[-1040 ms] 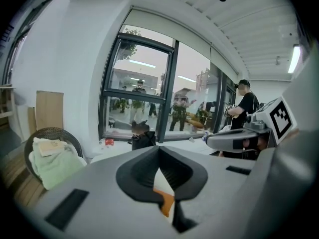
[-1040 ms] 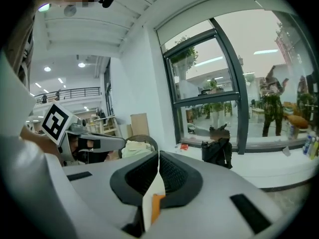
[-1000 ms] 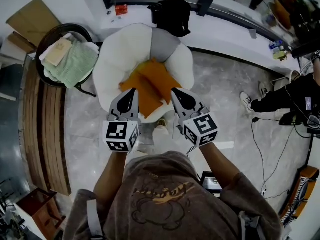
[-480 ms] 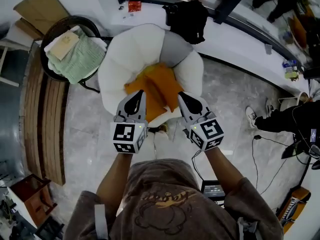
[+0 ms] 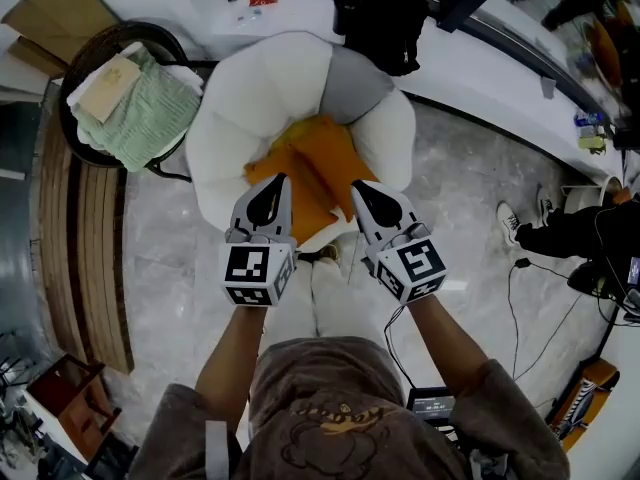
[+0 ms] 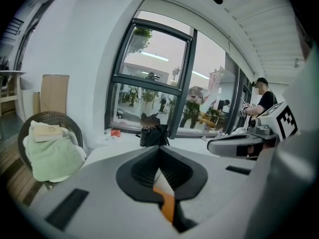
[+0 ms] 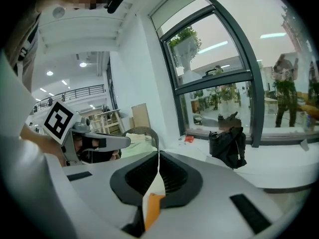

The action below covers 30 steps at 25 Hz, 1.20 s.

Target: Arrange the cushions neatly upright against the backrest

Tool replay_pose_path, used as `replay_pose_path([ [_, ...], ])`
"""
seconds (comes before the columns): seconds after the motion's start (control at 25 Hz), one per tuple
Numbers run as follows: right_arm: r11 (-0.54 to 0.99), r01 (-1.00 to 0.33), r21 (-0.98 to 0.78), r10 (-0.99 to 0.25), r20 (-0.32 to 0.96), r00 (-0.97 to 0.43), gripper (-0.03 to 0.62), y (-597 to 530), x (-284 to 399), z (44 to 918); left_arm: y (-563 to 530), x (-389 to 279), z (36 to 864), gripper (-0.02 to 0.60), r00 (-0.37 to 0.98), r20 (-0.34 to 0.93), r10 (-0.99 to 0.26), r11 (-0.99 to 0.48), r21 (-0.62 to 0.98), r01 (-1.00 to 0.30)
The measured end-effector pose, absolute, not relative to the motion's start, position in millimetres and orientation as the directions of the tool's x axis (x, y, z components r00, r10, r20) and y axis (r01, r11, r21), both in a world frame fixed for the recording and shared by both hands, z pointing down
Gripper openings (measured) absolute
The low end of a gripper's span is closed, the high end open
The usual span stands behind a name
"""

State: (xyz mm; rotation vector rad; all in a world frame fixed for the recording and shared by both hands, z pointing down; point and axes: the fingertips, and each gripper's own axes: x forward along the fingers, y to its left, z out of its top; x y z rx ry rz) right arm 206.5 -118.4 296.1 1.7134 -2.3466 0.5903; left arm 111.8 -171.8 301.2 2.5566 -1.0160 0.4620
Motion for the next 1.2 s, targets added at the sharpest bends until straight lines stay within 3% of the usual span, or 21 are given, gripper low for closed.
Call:
replay_pose_path([
  [1.2, 0.255, -0.941, -0.221, -0.787, 0.519, -0.335, 0.021, -162, 201, 539, -225, 127, 550, 0.005, 0.653, 0.526, -0.545, -0.617, 0.276, -0.737],
])
